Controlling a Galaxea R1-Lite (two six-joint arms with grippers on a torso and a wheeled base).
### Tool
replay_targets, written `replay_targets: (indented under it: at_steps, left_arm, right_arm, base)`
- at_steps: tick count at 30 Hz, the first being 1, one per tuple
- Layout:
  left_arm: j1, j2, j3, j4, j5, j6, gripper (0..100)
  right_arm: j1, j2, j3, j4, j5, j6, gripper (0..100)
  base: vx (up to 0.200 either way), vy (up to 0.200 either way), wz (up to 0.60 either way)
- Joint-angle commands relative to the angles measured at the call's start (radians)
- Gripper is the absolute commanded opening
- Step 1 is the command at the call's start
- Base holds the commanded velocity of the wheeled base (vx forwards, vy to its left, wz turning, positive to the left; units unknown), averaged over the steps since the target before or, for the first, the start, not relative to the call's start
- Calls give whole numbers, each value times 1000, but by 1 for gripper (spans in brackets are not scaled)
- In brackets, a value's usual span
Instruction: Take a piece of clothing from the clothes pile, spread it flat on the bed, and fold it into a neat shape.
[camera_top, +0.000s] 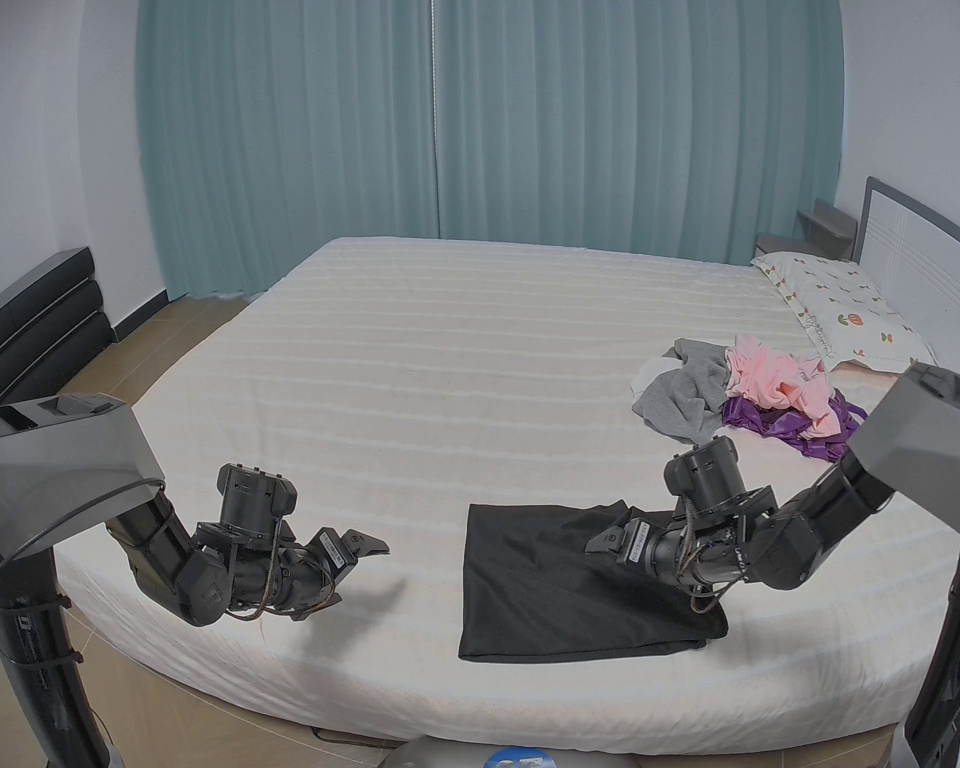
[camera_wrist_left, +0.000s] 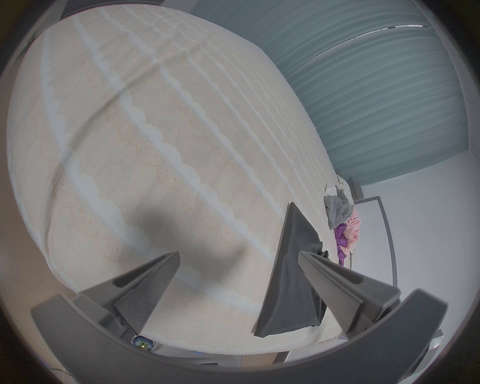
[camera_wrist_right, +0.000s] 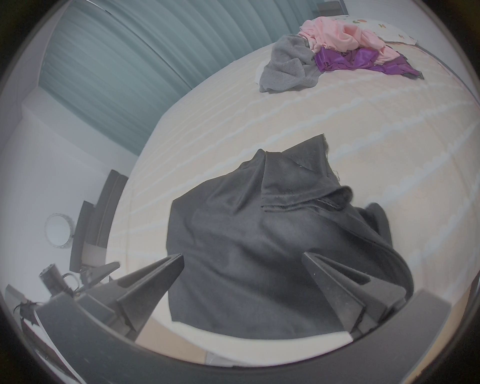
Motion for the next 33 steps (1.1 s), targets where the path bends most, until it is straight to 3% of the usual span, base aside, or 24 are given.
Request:
replay_targets:
  at_steps: [1, 7, 11, 17, 24, 31, 33]
  left_arm:
    - [0, 2, 0, -1, 0, 0, 100]
    - [0, 2, 0, -1, 0, 0, 100]
    - [0, 2, 0, -1, 0, 0, 100]
    - [0, 2, 0, -1, 0, 0, 100]
    - [1, 11, -39, 3, 12, -3, 100]
    - [-19, 68, -214, 65, 78, -2, 100]
    - [-43, 128, -347, 131, 83, -2, 100]
  right_arm:
    - [-6, 177, -123, -7, -65, 10, 100]
    - [-79, 223, -202, -56, -140, 3, 100]
    - [-142, 220, -189, -175, -150, -10, 100]
    - [-210, 181, -133, -222, -150, -13, 100]
    - [-243, 111, -6, -345, -81, -13, 100]
    - [-302, 134, 31, -408, 21, -20, 100]
    - [-326, 163, 29, -448, 71, -20, 100]
  base:
    - [0, 0, 0]
    - [0, 0, 0]
    - [0, 0, 0]
    - [0, 0, 0]
    - [0, 0, 0]
    - [0, 0, 0]
    - [0, 0, 0]
